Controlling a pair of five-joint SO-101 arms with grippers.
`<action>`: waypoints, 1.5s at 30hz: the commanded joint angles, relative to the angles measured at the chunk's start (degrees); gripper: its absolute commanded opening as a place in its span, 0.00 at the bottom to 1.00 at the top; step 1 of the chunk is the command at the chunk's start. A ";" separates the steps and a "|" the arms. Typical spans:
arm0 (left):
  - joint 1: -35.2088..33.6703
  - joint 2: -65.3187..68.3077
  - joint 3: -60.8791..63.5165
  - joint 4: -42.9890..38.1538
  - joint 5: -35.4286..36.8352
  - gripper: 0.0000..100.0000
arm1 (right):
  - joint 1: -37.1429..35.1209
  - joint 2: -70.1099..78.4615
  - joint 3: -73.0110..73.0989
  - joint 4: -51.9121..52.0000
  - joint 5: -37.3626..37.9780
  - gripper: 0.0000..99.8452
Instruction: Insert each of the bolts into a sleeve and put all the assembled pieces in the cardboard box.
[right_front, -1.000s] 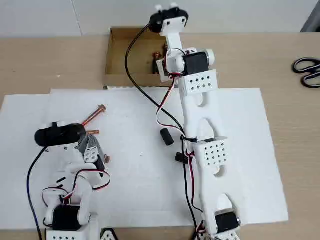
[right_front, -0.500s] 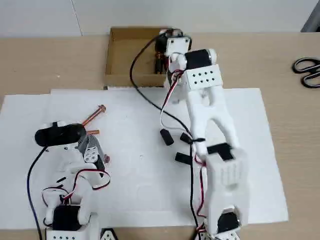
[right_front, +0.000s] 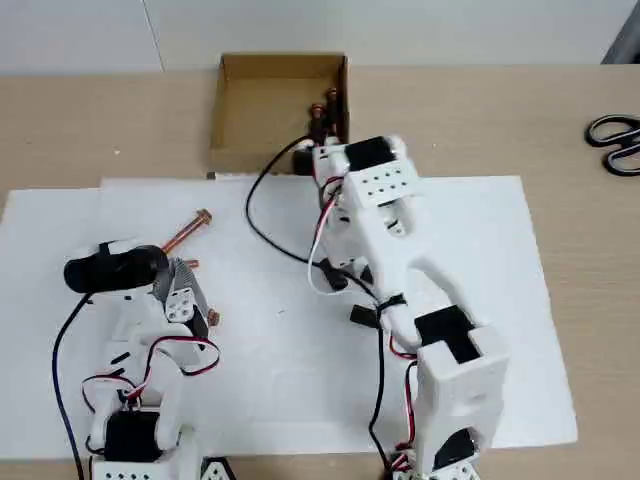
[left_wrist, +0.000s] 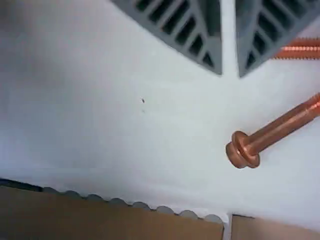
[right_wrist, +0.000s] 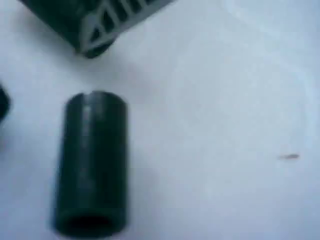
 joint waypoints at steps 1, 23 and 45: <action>0.26 -0.62 -2.42 -1.41 -0.09 0.01 | -3.91 -3.91 -0.09 -0.13 0.62 0.30; 0.26 -0.62 -2.42 -1.23 -0.26 0.01 | -7.16 5.58 -0.09 -11.82 3.52 0.18; 0.18 -0.62 -2.33 -1.23 -0.35 0.01 | -1.98 10.24 0.26 -8.84 3.52 0.08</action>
